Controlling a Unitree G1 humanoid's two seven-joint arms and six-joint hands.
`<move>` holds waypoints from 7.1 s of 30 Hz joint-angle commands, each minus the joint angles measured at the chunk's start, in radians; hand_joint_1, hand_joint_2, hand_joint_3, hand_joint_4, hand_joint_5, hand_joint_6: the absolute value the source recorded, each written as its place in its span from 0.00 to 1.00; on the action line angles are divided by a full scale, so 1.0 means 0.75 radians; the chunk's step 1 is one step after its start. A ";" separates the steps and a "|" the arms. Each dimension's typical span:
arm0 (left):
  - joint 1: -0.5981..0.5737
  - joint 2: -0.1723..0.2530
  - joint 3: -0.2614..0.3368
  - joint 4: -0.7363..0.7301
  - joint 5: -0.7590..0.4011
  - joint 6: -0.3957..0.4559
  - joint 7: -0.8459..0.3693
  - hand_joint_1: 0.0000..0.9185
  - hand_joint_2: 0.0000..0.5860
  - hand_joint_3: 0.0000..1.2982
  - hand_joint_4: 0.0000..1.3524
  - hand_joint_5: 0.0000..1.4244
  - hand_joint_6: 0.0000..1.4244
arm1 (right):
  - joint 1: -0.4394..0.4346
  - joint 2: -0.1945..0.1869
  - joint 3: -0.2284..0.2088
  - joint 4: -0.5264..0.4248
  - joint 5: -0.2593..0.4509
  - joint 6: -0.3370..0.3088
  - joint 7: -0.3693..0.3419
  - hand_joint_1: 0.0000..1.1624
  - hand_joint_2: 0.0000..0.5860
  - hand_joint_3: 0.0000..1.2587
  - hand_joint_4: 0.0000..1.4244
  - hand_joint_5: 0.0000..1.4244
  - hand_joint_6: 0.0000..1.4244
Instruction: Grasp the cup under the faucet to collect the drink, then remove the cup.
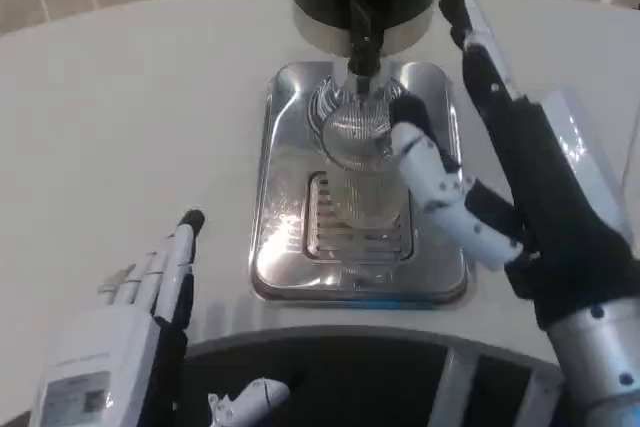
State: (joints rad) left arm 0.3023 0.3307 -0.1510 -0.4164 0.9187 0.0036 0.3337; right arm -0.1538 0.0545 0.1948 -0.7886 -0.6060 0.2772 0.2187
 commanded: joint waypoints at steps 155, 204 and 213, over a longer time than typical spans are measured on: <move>-0.883 -0.079 -0.166 0.892 -0.202 -0.147 0.078 0.14 0.09 0.00 0.00 0.00 0.03 | 0.633 -0.603 -0.397 0.025 -0.276 -0.483 -0.182 0.62 0.67 0.00 0.00 0.00 0.00; -1.341 -0.311 -0.214 1.688 -0.412 -0.446 0.405 0.43 0.12 0.00 0.00 0.15 0.22 | 0.997 -0.527 -0.446 0.015 -0.323 -0.645 -0.084 0.66 0.49 0.00 0.00 0.00 0.00; -1.367 -0.323 -0.254 1.746 -0.386 -0.348 0.455 0.51 0.13 0.04 0.08 0.35 0.56 | 0.955 -0.520 -0.444 0.015 -0.295 -0.621 -0.046 0.66 0.49 0.00 0.00 0.00 0.00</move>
State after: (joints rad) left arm -0.7352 0.0990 -0.3325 0.8577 0.6259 -0.2876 0.6853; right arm 0.5646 -0.3406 -0.1422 -0.7637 -0.8379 -0.1948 0.1721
